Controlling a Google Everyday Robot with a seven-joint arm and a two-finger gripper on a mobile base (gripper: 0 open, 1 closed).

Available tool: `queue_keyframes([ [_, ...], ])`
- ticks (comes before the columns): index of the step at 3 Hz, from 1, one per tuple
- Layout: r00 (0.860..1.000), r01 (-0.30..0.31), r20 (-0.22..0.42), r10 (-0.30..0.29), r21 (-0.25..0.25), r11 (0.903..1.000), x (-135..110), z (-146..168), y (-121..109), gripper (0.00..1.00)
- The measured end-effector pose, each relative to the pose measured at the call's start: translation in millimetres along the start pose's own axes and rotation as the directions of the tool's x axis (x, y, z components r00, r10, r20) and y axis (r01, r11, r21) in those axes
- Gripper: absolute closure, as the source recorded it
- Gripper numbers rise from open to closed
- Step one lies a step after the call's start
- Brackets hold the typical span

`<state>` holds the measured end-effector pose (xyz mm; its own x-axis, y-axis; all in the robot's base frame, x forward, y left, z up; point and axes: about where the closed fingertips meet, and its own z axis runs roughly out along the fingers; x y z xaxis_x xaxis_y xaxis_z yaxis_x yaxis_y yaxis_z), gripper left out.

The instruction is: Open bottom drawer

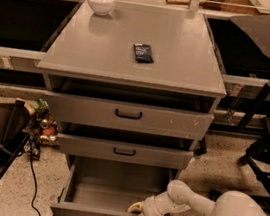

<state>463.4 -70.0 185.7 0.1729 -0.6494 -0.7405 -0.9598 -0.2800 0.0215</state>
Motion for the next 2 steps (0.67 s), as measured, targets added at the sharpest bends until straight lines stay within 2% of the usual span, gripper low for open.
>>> queue_keyframes([
  [1,0.998,-0.025,0.049,0.027,-0.032,0.9992,-4.6,3.4,16.5,1.00],
  [2,0.998,-0.025,0.049,0.027,-0.032,0.9992,-4.7,3.5,16.5,0.81],
])
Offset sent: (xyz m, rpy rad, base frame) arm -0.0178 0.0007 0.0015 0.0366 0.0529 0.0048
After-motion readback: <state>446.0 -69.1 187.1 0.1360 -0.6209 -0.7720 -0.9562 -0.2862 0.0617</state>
